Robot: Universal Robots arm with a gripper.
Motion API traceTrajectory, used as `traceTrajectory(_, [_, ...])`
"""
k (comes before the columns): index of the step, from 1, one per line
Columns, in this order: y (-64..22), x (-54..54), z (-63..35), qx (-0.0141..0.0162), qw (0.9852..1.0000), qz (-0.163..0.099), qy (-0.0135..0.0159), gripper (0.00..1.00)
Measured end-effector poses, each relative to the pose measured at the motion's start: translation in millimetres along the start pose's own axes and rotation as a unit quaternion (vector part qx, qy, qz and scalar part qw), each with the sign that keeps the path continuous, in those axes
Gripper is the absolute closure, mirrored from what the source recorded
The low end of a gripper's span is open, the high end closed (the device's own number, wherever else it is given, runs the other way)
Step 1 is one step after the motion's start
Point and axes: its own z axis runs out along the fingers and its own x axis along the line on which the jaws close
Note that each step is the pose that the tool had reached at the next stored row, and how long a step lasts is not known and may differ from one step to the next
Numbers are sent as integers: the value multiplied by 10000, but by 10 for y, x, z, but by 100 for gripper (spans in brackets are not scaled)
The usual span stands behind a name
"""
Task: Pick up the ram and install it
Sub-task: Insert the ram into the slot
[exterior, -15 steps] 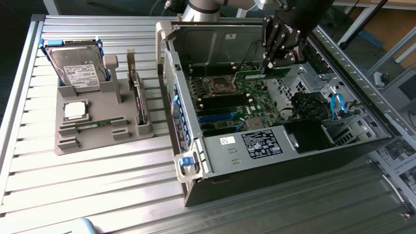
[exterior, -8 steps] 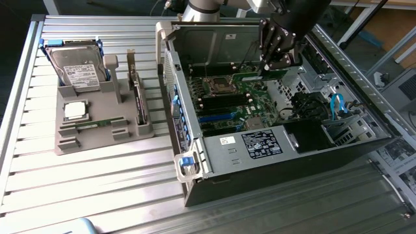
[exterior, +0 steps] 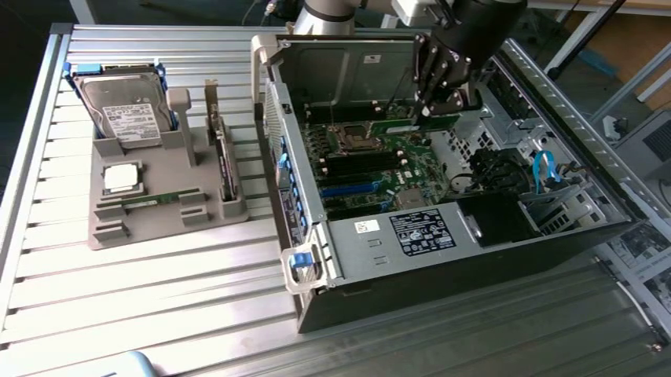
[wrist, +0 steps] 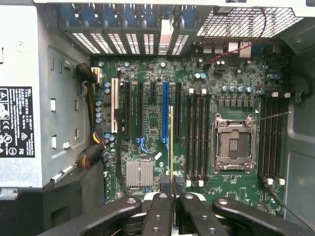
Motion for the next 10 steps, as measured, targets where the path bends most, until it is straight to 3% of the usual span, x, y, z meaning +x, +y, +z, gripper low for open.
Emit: traceTrajectory(10, [38, 1, 60, 0, 10000, 0, 0, 88])
